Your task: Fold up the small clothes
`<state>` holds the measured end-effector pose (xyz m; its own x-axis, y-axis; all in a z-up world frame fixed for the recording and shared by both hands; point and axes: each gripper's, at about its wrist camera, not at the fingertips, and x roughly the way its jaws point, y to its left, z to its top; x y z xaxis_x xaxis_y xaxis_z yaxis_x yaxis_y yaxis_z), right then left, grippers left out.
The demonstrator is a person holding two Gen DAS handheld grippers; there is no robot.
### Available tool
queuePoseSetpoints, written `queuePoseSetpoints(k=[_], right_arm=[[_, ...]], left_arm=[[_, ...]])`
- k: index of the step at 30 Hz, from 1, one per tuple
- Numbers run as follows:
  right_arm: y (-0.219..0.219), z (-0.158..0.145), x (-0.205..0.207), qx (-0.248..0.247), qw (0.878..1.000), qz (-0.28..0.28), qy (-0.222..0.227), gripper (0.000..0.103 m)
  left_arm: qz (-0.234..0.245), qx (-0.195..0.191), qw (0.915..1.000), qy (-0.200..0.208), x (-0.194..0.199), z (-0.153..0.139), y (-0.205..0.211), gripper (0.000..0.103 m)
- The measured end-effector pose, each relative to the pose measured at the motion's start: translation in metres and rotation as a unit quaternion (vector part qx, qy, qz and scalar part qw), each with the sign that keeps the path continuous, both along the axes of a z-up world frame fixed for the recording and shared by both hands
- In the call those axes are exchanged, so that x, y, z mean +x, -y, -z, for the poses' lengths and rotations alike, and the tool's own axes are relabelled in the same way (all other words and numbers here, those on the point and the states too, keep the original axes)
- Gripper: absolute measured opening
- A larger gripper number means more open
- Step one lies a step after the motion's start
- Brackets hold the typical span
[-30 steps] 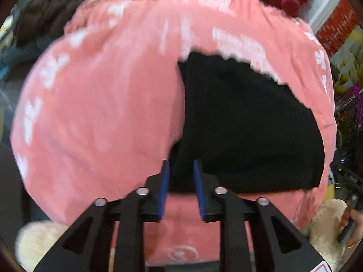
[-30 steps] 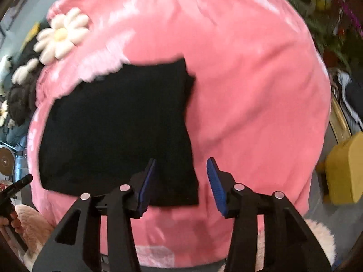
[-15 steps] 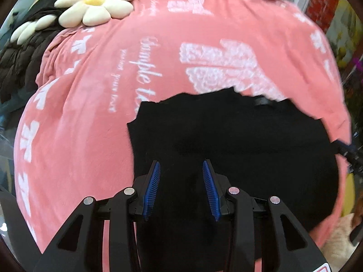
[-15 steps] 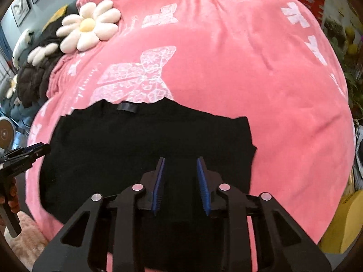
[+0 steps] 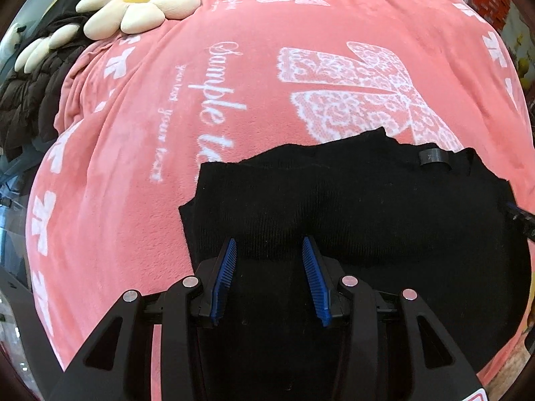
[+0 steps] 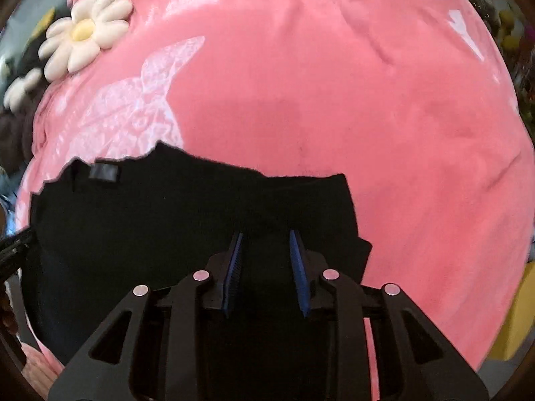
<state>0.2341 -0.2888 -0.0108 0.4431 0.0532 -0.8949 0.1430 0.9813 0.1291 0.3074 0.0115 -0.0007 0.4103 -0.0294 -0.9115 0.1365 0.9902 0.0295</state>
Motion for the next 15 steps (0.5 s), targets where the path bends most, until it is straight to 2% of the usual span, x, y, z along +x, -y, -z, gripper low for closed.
queuePoseSetpoints(k=[4, 8, 11, 12, 13, 14, 15], right_arm=[[-0.003, -0.027, -0.026, 0.018, 0.999, 0.007, 0.033, 0.028], [-0.005, -0.035, -0.066, 0.018, 0.999, 0.000, 0.033, 0.028], [0.001, -0.036, -0.104, 0.014, 0.999, 0.014, 0.026, 0.031], [0.003, -0.035, -0.113, 0.015, 0.999, 0.019, 0.021, 0.040], [0.006, -0.033, -0.127, 0.019, 0.999, 0.030, 0.013, 0.053], [0.009, -0.031, -0.141, 0.023, 0.999, 0.039, 0.008, 0.058], [0.011, -0.029, -0.153, 0.025, 0.999, 0.044, 0.004, 0.061]], left_arm=[[0.000, 0.000, 1.0000, 0.003, -0.008, -0.007, 0.000, 0.041], [0.000, -0.001, 1.0000, 0.003, -0.023, -0.014, -0.001, 0.041], [0.001, -0.005, 1.0000, 0.006, -0.046, -0.021, -0.008, 0.041], [-0.002, -0.009, 0.9999, 0.005, -0.054, -0.023, -0.012, 0.043], [-0.008, -0.016, 0.9998, 0.005, -0.064, -0.024, -0.018, 0.052], [-0.021, -0.029, 0.9994, 0.003, -0.077, -0.024, -0.029, 0.062], [-0.034, -0.047, 0.9983, -0.001, -0.092, -0.023, -0.041, 0.063]])
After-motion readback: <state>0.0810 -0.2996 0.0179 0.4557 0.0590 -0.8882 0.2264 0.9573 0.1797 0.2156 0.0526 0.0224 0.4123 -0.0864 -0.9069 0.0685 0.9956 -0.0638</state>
